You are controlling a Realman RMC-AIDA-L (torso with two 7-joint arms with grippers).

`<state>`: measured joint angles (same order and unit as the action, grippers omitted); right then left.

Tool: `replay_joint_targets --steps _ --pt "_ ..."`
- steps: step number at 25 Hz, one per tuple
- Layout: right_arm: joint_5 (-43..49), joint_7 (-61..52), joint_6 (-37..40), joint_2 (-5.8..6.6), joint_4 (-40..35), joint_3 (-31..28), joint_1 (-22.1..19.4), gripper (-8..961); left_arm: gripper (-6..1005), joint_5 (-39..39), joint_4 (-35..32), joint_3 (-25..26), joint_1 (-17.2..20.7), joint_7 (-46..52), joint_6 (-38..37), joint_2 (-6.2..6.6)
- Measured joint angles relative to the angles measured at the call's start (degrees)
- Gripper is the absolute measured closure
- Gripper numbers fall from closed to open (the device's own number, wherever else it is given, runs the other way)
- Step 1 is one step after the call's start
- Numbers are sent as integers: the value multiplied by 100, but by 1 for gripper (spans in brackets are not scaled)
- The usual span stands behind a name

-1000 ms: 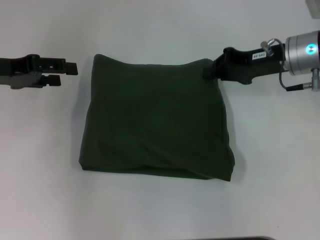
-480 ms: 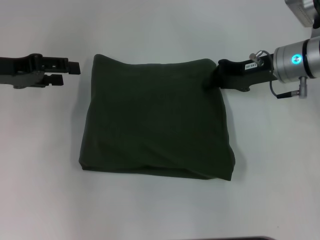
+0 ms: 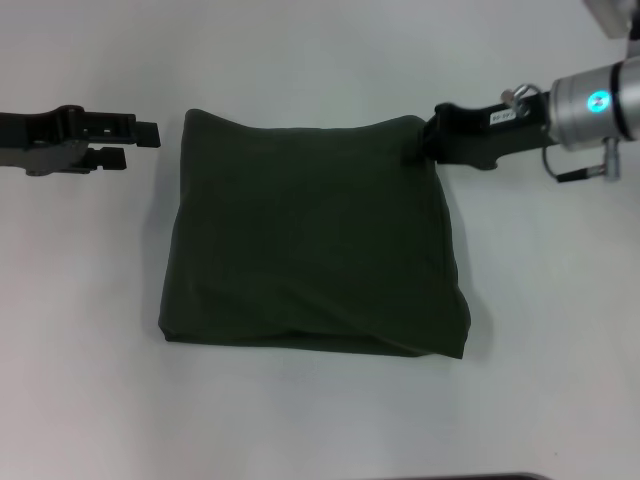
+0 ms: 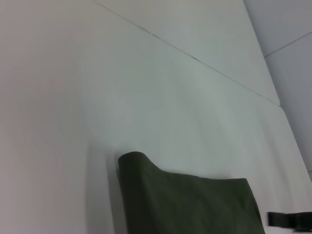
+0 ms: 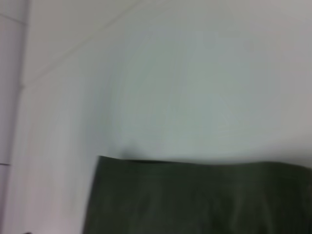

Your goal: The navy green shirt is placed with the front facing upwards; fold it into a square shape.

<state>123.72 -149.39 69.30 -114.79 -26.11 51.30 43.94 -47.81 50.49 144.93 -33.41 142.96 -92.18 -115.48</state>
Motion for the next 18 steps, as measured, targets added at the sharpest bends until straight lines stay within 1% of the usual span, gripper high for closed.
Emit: replay_joint_targets --steps 1,5,7,9,11,15,18 --pt "-3 -16 142 33 -78 -86 -20 952 248 0 3 0 -2 2 -3 0" --pt "-10 -23 907 202 -493 -772 -131 951 248 0 11 0 -3 12 -11 0" --pt "-11 -23 1270 351 -689 -1182 -161 951 248 0 13 0 -7 13 -16 3" --pt "-13 -23 1500 471 -762 -1440 -170 950 248 0 14 0 -11 13 -19 7" --pt "-14 -16 1653 558 -786 -1633 -190 949 248 0 13 0 -14 13 -20 9" --pt "-11 26 1739 583 -785 -1707 -208 948 248 0 14 0 -16 23 -20 6" --pt "17 61 1738 559 -757 -1629 -202 947 248 0 14 0 -16 58 -20 15"
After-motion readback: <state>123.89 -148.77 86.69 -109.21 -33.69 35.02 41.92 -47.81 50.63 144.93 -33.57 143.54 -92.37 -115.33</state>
